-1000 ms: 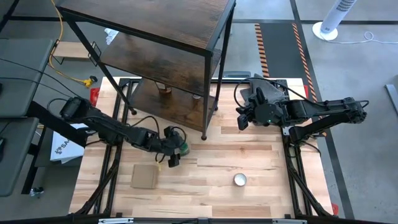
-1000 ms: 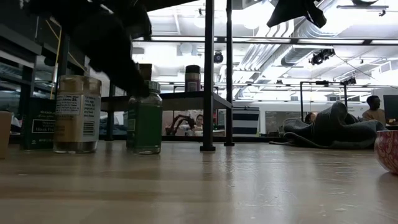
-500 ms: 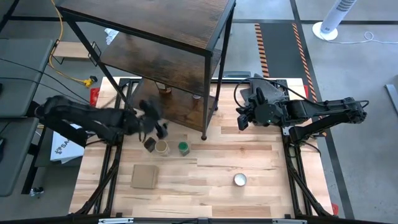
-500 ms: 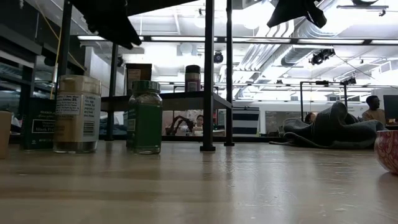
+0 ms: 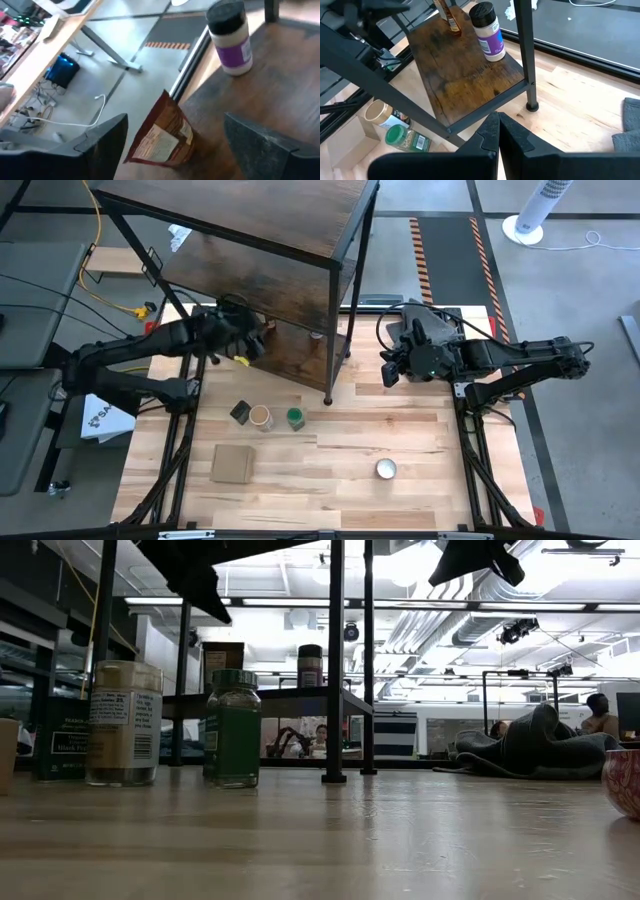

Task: Shelf spices
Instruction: Remove the orange seasoning pack from the shelf

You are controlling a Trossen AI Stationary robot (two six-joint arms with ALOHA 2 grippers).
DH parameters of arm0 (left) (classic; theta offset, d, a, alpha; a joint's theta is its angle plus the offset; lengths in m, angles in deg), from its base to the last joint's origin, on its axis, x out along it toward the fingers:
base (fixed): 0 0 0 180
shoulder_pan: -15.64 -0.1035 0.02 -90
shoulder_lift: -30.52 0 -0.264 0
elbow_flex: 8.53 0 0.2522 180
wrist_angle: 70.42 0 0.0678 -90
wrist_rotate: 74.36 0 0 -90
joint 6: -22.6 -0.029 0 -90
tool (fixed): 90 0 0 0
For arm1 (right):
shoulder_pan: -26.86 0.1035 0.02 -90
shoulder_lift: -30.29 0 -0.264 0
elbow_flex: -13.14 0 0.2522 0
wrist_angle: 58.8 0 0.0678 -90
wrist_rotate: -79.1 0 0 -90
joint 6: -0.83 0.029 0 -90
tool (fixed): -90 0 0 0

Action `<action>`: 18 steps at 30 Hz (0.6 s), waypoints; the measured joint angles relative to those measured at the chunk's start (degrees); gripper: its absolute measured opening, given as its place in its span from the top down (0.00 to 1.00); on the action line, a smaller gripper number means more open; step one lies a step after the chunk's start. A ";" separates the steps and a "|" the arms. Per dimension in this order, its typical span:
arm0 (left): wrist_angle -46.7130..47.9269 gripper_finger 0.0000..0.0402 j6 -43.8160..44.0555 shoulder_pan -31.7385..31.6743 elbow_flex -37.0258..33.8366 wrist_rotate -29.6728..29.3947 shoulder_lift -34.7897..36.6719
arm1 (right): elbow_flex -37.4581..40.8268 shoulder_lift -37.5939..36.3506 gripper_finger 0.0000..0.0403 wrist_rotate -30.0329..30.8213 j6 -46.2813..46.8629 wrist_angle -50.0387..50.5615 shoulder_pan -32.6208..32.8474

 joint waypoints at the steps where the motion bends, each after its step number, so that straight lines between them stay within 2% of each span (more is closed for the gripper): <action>1: -0.09 0.20 -1.70 -1.15 0.32 1.62 -0.43 | 0.00 0.00 1.00 0.00 -0.12 0.00 0.00; 5: -0.16 0.20 -6.89 -5.04 0.66 5.41 -2.77 | 0.00 0.00 1.00 0.00 -0.25 0.00 0.00; 8: -0.06 0.20 -8.82 -6.88 0.50 5.63 -5.23 | 0.00 0.00 1.00 0.02 -0.25 0.00 0.00; 12: -0.50 0.20 -7.79 -8.17 0.49 5.35 -7.21 | 0.00 0.00 1.00 0.02 0.01 0.00 0.00; 18: -0.95 0.20 -4.88 -6.31 0.49 5.71 -7.51 | 0.00 0.00 1.00 0.02 0.14 0.00 0.00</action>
